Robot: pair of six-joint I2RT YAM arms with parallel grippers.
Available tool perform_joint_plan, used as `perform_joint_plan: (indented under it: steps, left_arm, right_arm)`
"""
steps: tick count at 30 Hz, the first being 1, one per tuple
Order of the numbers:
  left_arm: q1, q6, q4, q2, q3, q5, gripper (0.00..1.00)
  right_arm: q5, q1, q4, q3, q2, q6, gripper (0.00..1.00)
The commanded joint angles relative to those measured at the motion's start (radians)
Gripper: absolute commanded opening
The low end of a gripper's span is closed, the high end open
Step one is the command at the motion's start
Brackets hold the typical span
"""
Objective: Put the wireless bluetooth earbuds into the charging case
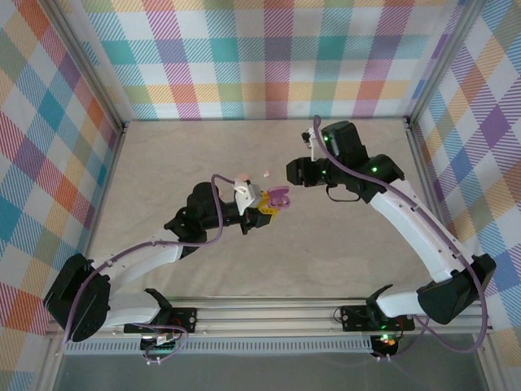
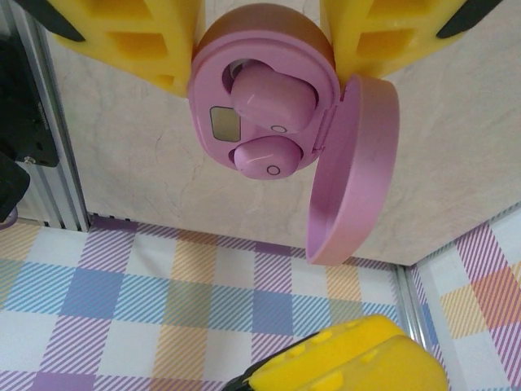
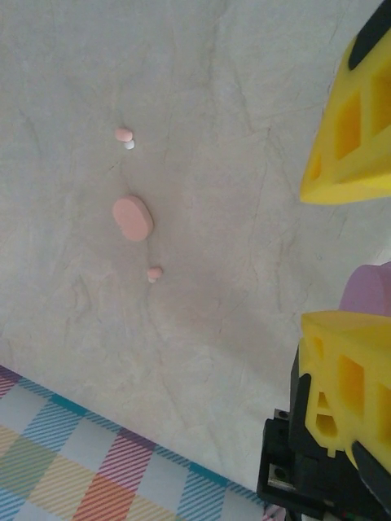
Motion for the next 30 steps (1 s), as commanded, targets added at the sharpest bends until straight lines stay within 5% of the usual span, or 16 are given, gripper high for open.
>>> perform_joint_plan:
  steps: [1, 16, 30]
  left_arm:
    - [-0.003, 0.026, 0.032, 0.018, 0.046, 0.035, 0.06]
    - [-0.005, -0.008, 0.016, 0.048, 0.086, 0.027, 0.06]
    - [-0.005, -0.046, 0.026, 0.04, 0.091, -0.007, 0.07]
  right_arm:
    - [-0.095, -0.016, 0.011, -0.018, 0.015, 0.023, 0.4]
    - [-0.21, -0.019, 0.11, -0.126, 0.02, 0.061, 0.39]
    - [-0.161, -0.057, 0.142, -0.195, -0.077, 0.122, 0.48]
